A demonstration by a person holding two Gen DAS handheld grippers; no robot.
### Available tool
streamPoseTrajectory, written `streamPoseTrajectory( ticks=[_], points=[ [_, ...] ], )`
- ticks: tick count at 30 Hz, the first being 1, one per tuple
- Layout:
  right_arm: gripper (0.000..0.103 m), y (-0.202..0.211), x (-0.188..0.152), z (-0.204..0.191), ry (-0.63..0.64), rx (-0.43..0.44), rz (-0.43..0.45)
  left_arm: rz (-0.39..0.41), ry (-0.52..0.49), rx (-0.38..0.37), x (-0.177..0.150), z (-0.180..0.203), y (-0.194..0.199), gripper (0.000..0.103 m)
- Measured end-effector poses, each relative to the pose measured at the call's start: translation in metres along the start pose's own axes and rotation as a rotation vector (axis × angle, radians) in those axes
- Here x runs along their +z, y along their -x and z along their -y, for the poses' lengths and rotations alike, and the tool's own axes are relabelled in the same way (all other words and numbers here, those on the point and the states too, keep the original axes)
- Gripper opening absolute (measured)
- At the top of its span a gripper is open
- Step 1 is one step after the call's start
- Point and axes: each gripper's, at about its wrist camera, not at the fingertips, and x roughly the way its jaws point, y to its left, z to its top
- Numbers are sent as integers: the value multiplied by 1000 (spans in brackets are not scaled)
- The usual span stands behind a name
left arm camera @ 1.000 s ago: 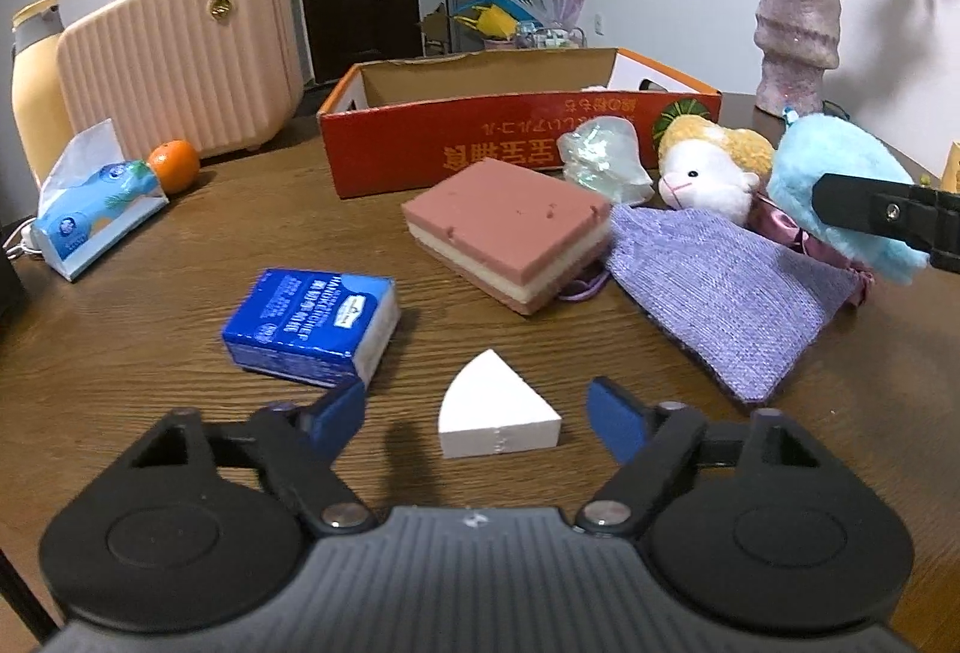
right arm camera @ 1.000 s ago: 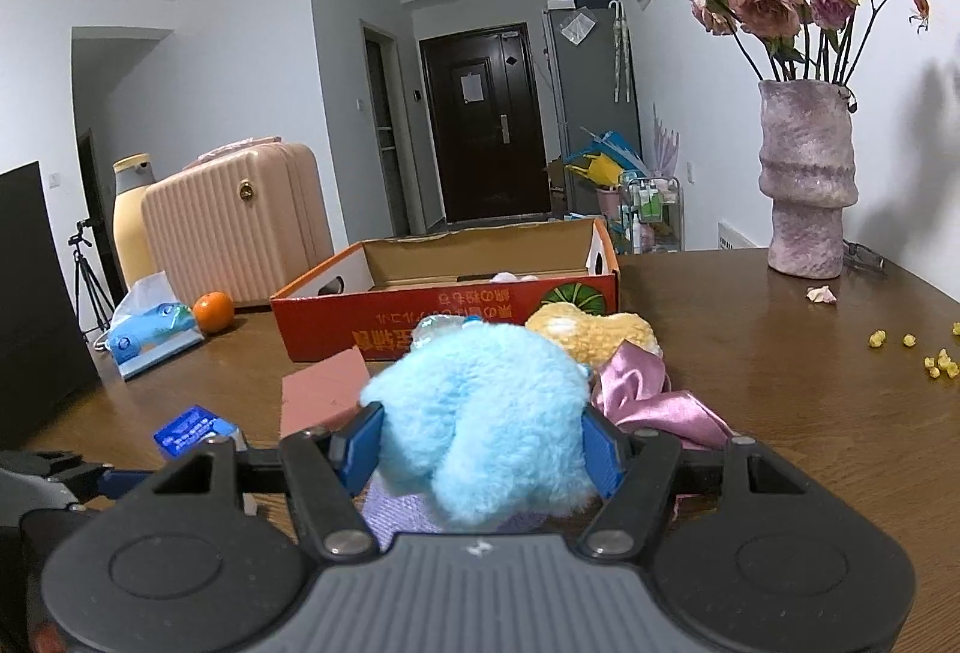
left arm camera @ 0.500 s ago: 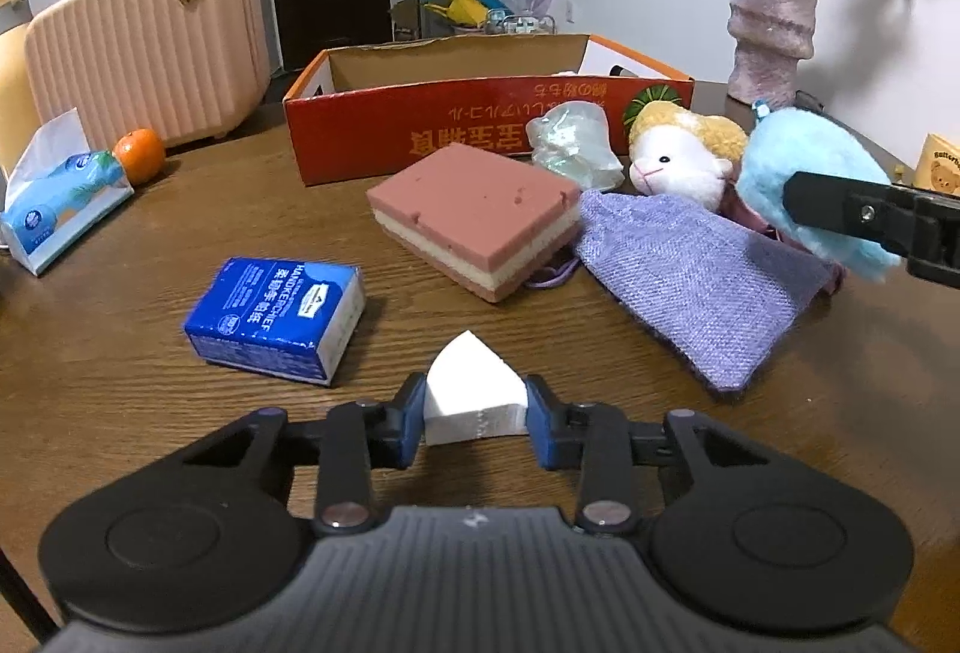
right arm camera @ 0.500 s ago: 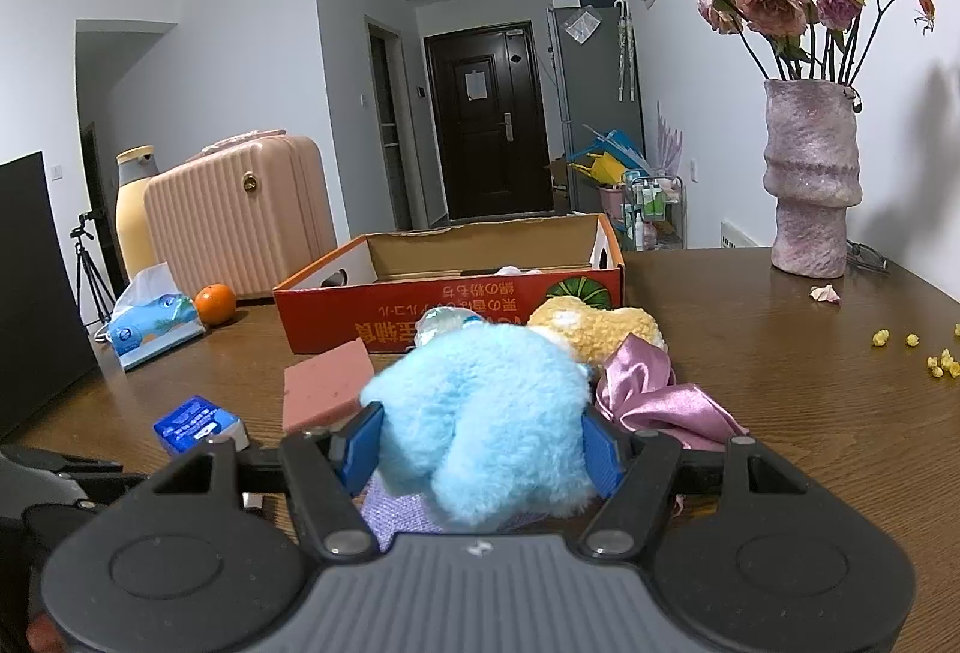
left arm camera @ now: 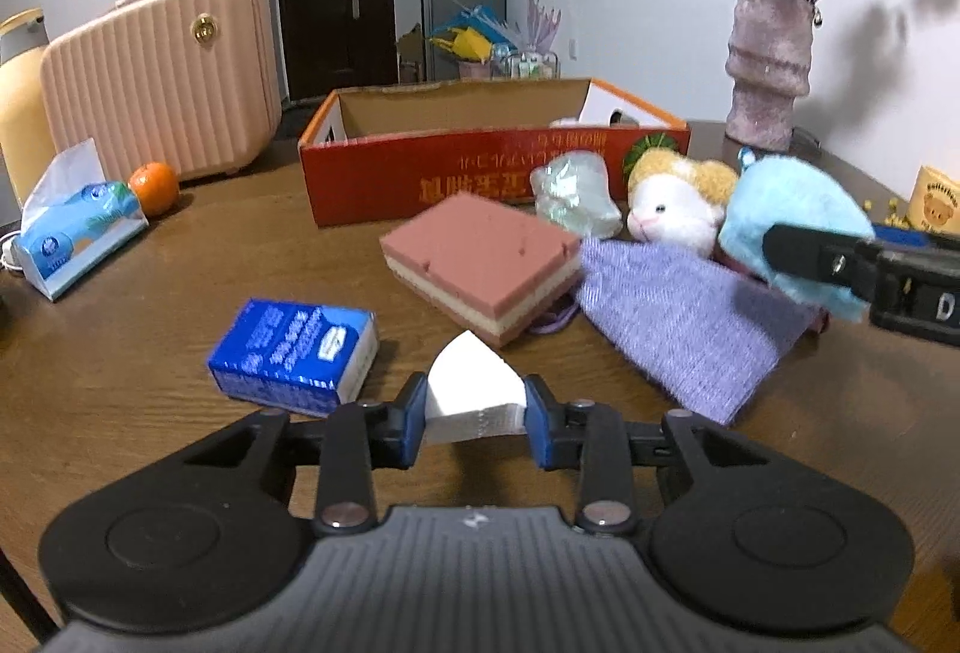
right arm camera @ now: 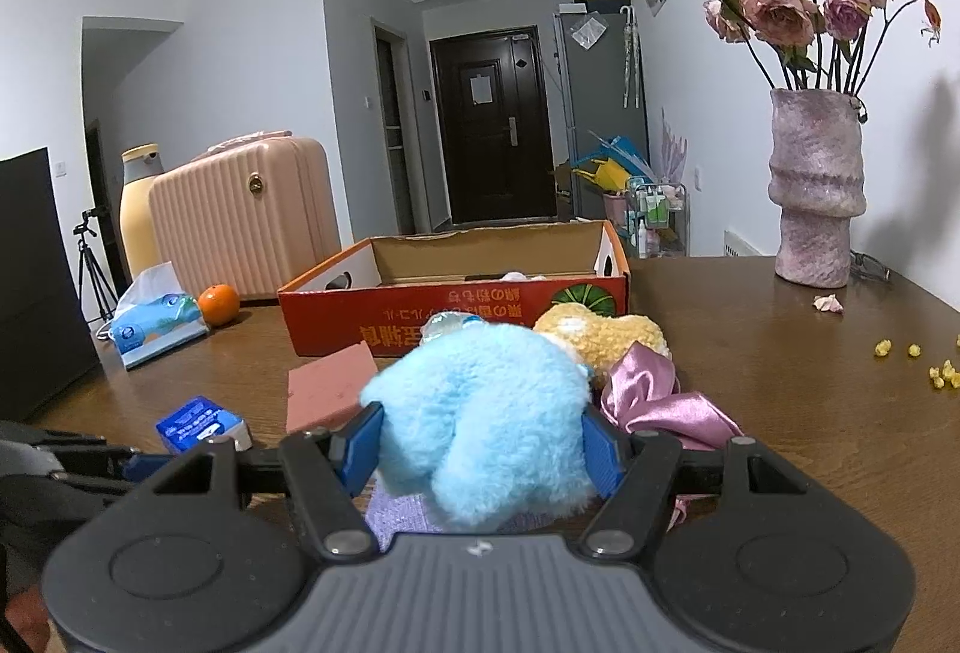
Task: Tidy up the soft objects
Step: 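Carry the blue plush and white triangular sponge over the box with both grippers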
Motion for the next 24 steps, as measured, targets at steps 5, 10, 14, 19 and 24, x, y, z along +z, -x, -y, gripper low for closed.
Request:
streamPoseTrajectory(
  ticks=[5,10,14,19,24],
  points=[
    [66,0,4,-2,9,-6,11,43,5,-4,10,0,7,34],
    [66,-2,11,-4,20,-10,25,83,13,-1,22,-2,12,34],
    [66,-5,18,-6,27,-14,40,114,26,2,32,-6,15,34],
    [66,-11,28,-10,32,-19,58,152,50,1,47,-11,18,34],
    [66,-20,38,-14,42,-32,82,192,84,0,62,-21,21,34]
  ],
)
